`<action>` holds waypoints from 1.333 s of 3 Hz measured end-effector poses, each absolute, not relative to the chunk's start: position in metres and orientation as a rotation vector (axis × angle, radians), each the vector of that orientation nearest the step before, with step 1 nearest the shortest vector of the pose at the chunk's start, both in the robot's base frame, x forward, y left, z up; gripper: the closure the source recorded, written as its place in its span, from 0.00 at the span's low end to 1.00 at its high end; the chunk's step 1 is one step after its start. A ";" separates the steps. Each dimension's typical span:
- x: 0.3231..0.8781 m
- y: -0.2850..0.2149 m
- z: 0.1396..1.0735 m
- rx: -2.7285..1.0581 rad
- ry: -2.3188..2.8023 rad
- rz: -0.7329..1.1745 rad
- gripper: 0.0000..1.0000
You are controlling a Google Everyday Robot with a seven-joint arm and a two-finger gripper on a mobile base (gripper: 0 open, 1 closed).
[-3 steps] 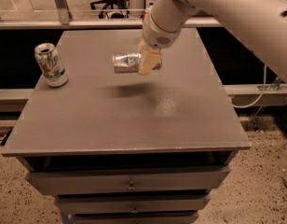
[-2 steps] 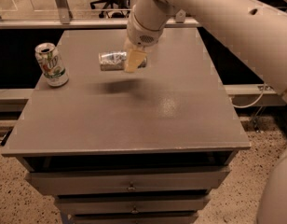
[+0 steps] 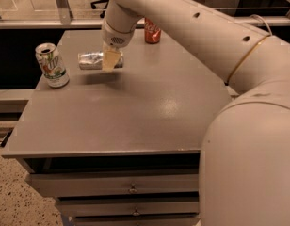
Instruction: Move redbull can near 7up can
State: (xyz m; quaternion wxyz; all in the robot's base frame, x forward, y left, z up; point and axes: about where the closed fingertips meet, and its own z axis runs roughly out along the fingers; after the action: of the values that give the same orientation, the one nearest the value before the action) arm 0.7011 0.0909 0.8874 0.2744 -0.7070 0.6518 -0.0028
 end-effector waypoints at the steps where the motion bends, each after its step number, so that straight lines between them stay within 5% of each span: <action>1: 0.707 0.109 0.879 -1.900 1.765 0.009 1.00; 2: 0.706 0.122 0.871 -1.915 1.768 0.035 0.88; 4: 0.704 0.129 0.860 -1.937 1.774 0.056 0.43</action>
Offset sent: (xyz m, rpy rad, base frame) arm 0.0012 0.0452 -0.0211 0.0099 0.0642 0.0258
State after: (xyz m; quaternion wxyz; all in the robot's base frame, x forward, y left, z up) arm 0.7039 0.1292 0.8598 0.2544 -0.7130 0.6531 0.0207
